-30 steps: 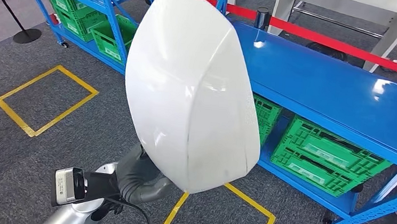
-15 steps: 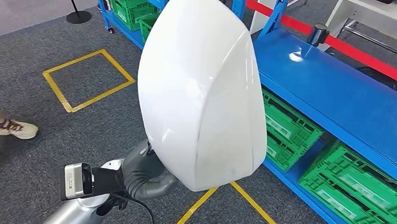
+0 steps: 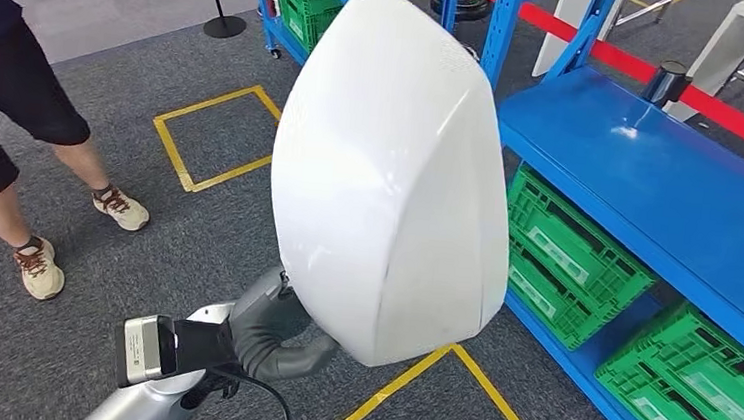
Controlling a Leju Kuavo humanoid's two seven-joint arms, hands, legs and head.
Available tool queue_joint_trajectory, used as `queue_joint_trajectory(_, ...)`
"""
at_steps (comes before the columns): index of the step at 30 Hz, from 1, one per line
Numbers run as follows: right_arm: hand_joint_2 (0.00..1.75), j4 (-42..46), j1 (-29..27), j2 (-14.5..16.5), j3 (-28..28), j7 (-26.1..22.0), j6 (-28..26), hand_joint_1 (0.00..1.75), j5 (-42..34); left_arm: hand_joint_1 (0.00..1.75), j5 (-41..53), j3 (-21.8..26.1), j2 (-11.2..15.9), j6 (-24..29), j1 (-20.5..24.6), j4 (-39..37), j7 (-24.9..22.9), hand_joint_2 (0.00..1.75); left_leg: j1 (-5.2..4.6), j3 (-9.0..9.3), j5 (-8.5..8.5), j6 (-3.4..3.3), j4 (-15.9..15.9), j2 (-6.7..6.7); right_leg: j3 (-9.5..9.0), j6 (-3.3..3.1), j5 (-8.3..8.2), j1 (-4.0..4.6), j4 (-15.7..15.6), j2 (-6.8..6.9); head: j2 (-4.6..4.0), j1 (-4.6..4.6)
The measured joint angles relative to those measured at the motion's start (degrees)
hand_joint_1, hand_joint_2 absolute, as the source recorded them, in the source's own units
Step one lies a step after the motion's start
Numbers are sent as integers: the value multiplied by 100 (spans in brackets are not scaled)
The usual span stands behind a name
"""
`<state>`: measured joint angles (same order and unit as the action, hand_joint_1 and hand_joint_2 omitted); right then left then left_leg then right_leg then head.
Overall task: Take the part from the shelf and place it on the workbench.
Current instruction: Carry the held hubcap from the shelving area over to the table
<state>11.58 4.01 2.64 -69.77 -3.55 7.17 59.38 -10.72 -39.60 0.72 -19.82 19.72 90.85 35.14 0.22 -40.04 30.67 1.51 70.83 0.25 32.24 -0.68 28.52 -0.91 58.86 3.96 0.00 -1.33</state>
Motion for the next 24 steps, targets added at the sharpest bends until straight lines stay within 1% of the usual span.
queue_joint_trajectory(1,0,0,4,0,3,8,22,0,27,175,24,9,0,2,-24,52,-27,175,-13,235,-178,-28,-432,122,-17,13,12,6,1,65,0,-5)
queue_joint_trajectory(2,0,0,6,0,7,17,46,0,53,175,45,22,0,5,-45,106,-52,175,-32,437,-306,-67,-816,249,-35,35,30,19,3,129,-1,-6)
queue_joint_trajectory(3,0,0,7,-2,11,28,70,0,78,175,67,39,1,13,-64,153,-65,175,-52,565,-371,-109,-1069,344,-52,63,45,30,3,185,-1,-4)
queue_joint_trajectory(4,0,0,9,-5,16,46,92,0,106,175,90,56,5,27,-91,194,-72,175,-72,607,-379,-150,-1177,383,-69,96,57,39,-2,243,-1,-2)
queue_joint_trajectory(5,0,0,13,-9,26,63,116,0,136,175,114,74,14,47,-127,229,-74,175,-87,596,-375,-187,-1194,335,-87,131,64,43,-12,304,-1,3)
queue_joint_trajectory(6,0,0,21,-13,44,79,138,0,164,175,131,94,26,69,-173,262,-60,175,-85,606,-390,-225,-1213,254,-106,165,69,36,-27,355,0,2)
queue_joint_trajectory(7,0,0,28,-20,66,89,154,0,184,175,136,112,40,90,-221,290,-36,175,-75,620,-410,-260,-1242,182,-125,201,96,24,-12,322,0,3)
queue_joint_trajectory(8,0,0,32,-26,90,89,174,0,198,175,139,128,52,103,-259,311,-4,175,-57,637,-436,-295,-1271,115,-104,230,174,13,83,201,0,9)
queue_joint_trajectory(9,0,0,31,-34,108,95,189,0,209,175,152,139,61,111,-292,325,34,175,-37,654,-462,-326,-1297,47,-21,255,315,2,305,28,0,25)
queue_joint_trajectory(10,0,0,22,-46,119,102,199,0,217,175,166,145,70,115,-320,329,70,175,-28,646,-476,-343,-1305,-21,122,273,499,-7,642,-164,0,45)
queue_joint_trajectory(11,0,0,9,-56,125,112,206,0,222,175,182,148,81,110,-348,323,106,175,-26,638,-484,-356,-1303,-96,314,285,680,-7,1036,-288,0,63)
queue_joint_trajectory(12,0,0,-6,-69,128,126,204,0,222,175,196,149,96,103,-378,310,141,175,-28,631,-486,-360,-1299,-178,492,295,795,-7,1372,-343,0,76)
queue_joint_trajectory(13,0,0,-17,-82,132,137,202,0,219,175,198,151,113,92,-401,293,171,175,-28,627,-487,-360,-1291,-260,601,299,803,-7,1542,-361,0,82)
queue_joint_trajectory(14,0,0,-22,-93,136,147,201,0,215,175,197,152,127,79,-414,274,196,175,-27,624,-487,-357,-1280,-343,610,298,692,-9,1492,-372,0,86)
queue_joint_trajectory(15,0,0,-23,-104,138,156,201,0,210,175,195,154,137,71,-419,256,212,175,-22,624,-484,-349,-1264,-424,509,293,489,-16,1217,-403,0,90)
queue_joint_trajectory(16,0,0,-22,-116,140,166,201,0,205,175,193,155,143,64,-420,241,221,175,-16,620,-480,-334,-1245,-502,338,286,263,-30,808,-494,0,97)
queue_joint_trajectory(17,0,0,-19,-125,142,174,201,0,201,175,193,156,145,61,-420,230,227,175,-19,608,-473,-307,-1223,-577,178,278,101,-32,429,-604,0,103)
queue_joint_trajectory(18,0,0,-18,-133,142,180,202,0,197,175,192,157,146,61,-419,222,231,175,-20,591,-472,-270,-1208,-646,66,263,5,-34,156,-691,0,108)
queue_joint_trajectory(19,0,0,-16,-139,143,183,203,0,194,175,190,159,149,60,-420,216,233,175,-19,570,-477,-229,-1204,-705,16,241,-19,-24,24,-742,0,112)
queue_joint_trajectory(20,0,0,-13,-142,144,183,203,0,193,175,187,162,156,60,-421,210,236,175,-18,551,-489,-186,-1214,-759,17,212,-8,-5,9,-722,0,113)
queue_joint_trajectory(21,0,0,-7,-143,145,185,203,0,192,175,183,167,164,59,-421,202,239,175,-10,533,-504,-146,-1230,-809,18,170,-25,-8,0,-662,0,112)
queue_joint_trajectory(22,0,0,1,-145,147,190,202,0,192,175,178,173,174,57,-422,194,246,175,-7,516,-502,-116,-1219,-789,14,129,-43,-11,-16,-600,0,111)
queue_joint_trajectory(23,0,0,7,-146,148,193,201,0,192,175,170,182,182,55,-413,181,256,175,-14,468,-444,-90,-1132,-685,9,85,-57,-19,-33,-535,0,96)
queue_joint_trajectory(24,0,0,7,-151,149,197,201,0,197,175,161,191,187,54,-398,165,271,175,-21,375,-325,-68,-941,-530,5,45,-69,-26,-49,-463,0,74)
